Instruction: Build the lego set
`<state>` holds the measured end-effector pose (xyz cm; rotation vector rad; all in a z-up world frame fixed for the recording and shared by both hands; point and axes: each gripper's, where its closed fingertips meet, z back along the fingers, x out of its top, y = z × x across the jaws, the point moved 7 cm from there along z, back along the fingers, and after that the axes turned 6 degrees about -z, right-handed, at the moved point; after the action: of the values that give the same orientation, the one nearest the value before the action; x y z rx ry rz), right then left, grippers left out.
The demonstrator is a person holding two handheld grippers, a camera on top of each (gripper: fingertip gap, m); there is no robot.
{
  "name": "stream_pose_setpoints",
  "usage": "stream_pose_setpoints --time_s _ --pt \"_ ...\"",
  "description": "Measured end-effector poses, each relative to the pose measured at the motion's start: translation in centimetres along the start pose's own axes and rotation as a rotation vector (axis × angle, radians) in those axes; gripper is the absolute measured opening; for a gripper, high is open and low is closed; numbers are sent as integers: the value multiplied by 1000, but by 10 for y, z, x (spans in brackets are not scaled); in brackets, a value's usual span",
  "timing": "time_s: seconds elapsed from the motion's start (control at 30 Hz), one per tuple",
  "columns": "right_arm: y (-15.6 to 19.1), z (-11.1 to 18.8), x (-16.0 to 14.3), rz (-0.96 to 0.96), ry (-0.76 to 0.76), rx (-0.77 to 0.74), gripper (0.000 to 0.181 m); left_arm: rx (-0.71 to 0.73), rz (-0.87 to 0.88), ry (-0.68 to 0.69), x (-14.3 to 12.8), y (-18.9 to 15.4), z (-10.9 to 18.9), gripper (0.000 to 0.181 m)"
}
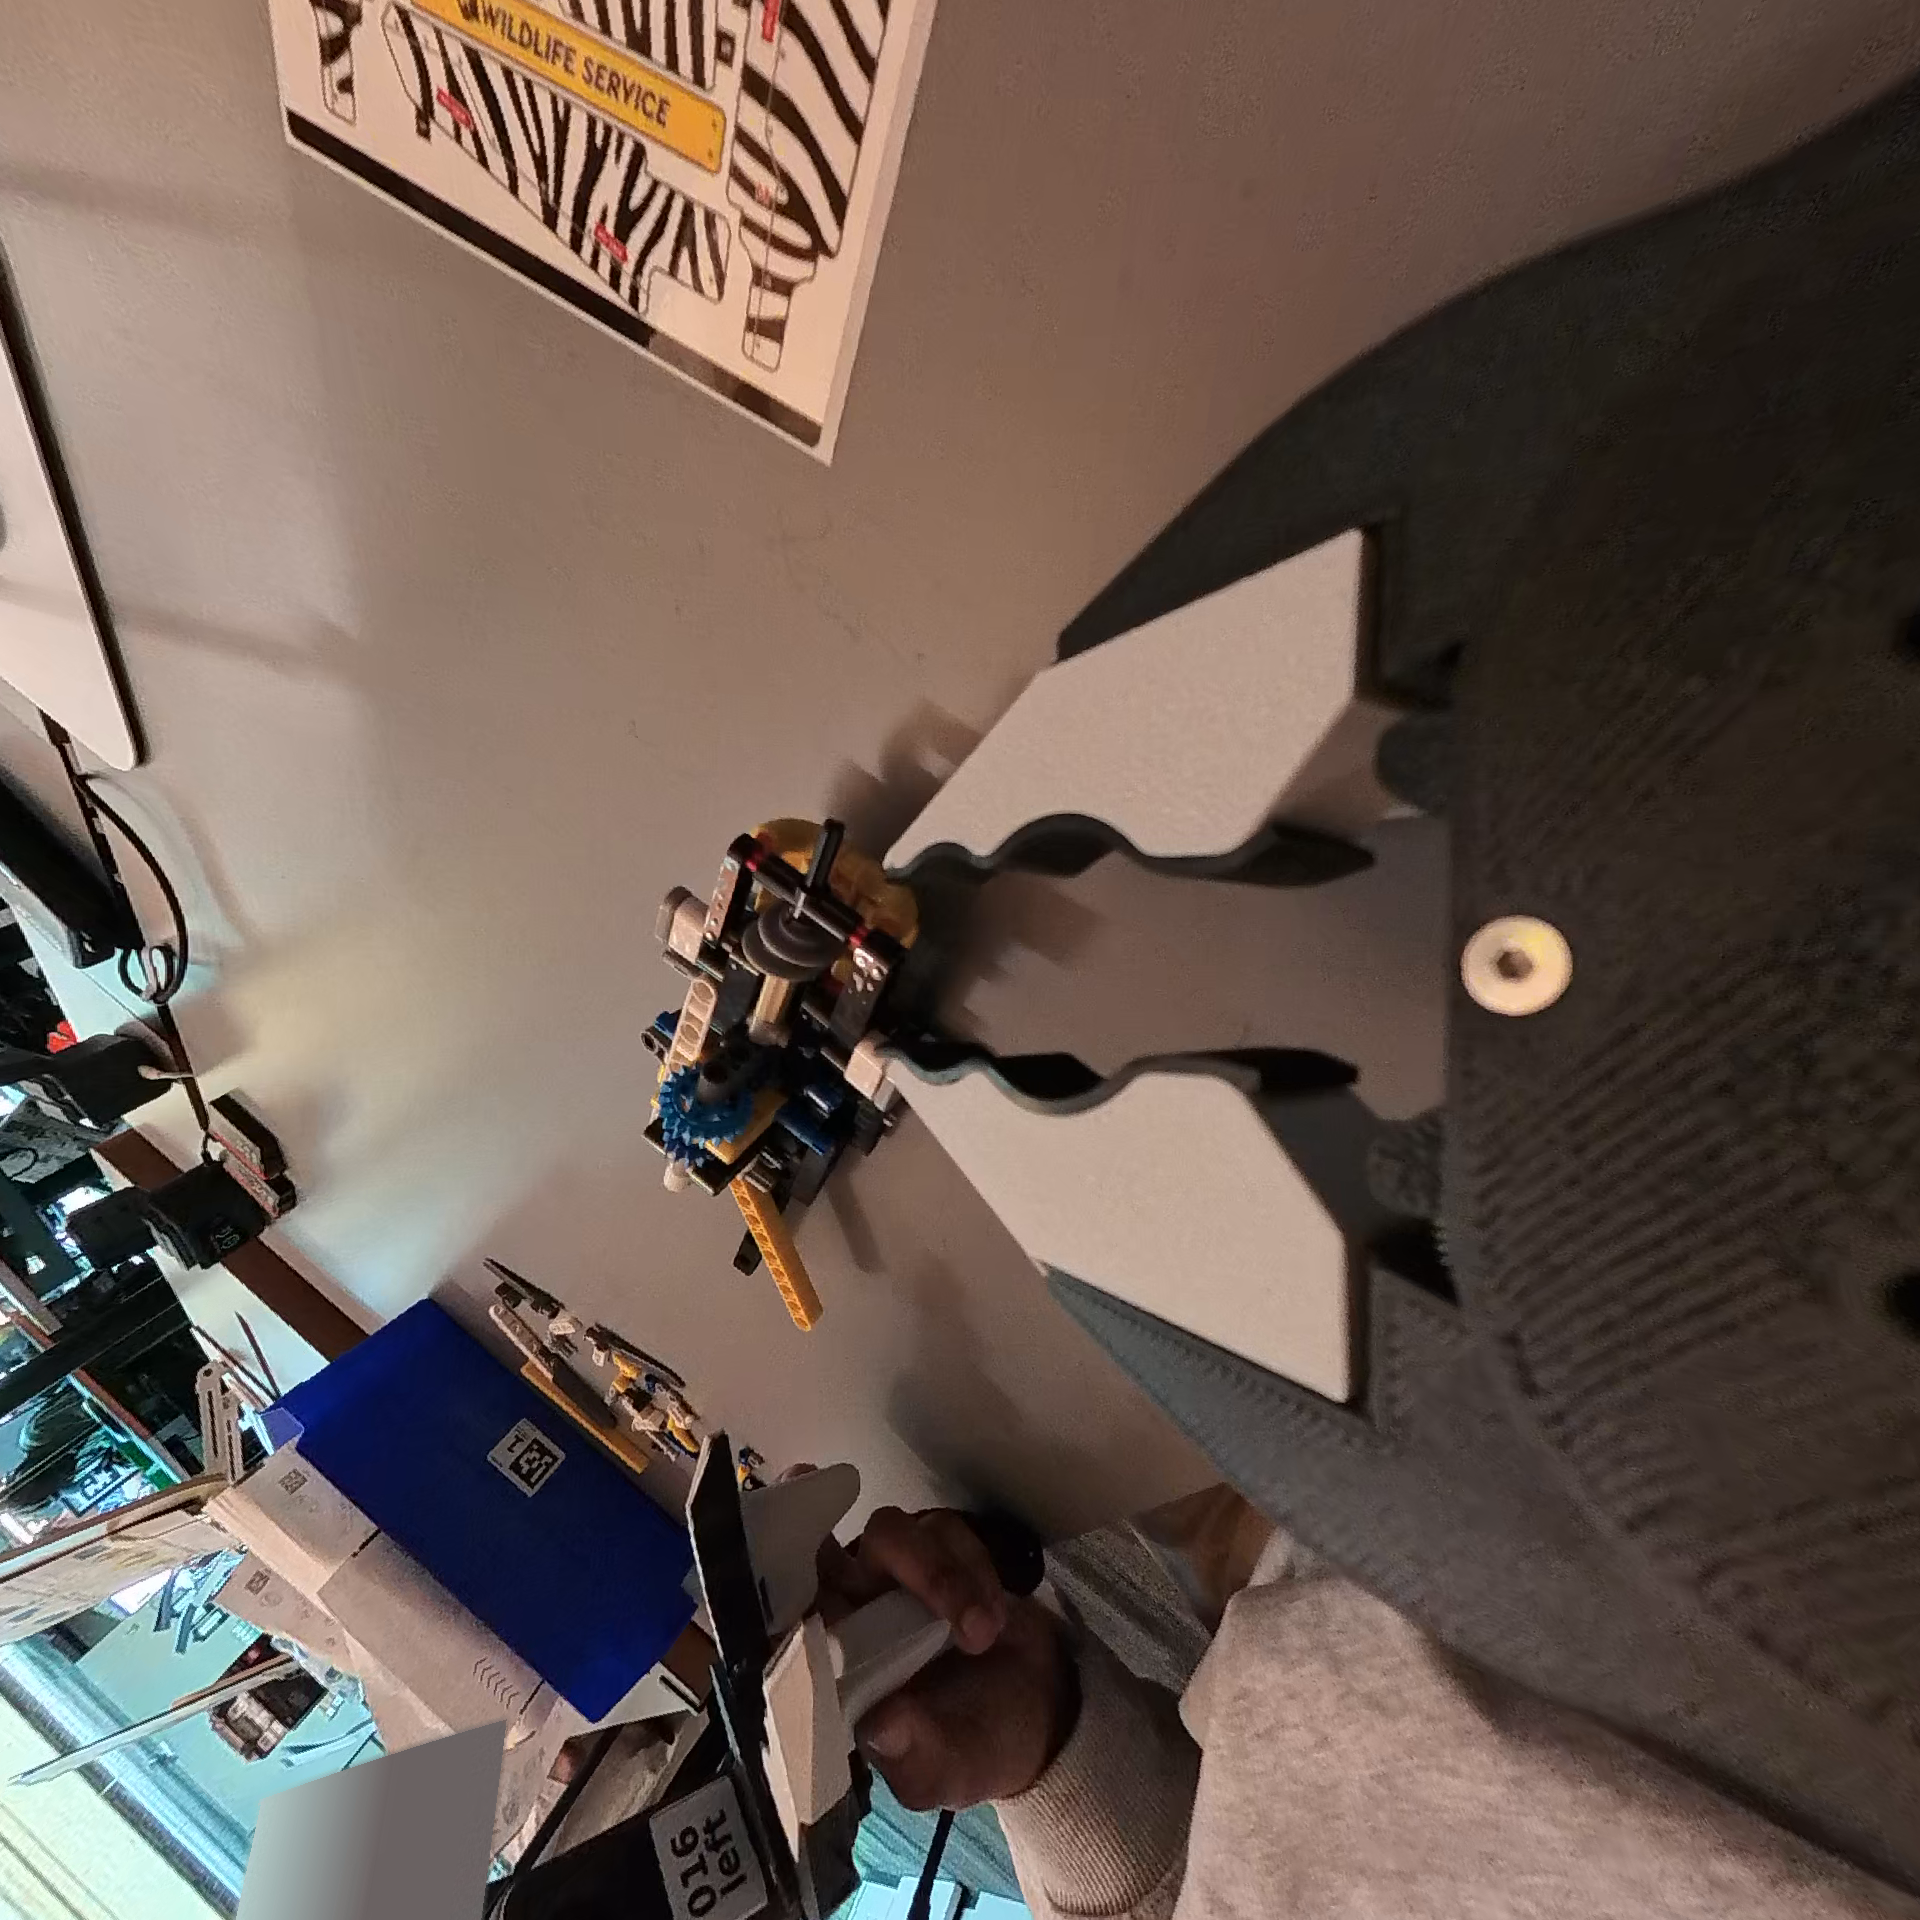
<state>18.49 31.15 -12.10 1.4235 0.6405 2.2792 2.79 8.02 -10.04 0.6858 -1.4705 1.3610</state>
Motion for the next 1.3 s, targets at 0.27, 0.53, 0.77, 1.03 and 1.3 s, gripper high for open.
stream_pose_setpoints --time_s 0.27,0.53,0.77,1.03,1.3 --pt "1 -2 -1 7 13 -2 28 -5 9 2 0 1 0 56" --pt "1 -4 -2 11 39 -4 27 -9 21 7 -1 1 -1 56" --pt "-5 8 5 -66 -70 39 25 -20 100 -24 0 8 2 54" --pt "-23 35 18 -117 -243 52 22 -175 47 -263 10 -5 22 62" --pt "-17 38 20 39 -230 3 22 -198 151 -314 12 4 26 61"
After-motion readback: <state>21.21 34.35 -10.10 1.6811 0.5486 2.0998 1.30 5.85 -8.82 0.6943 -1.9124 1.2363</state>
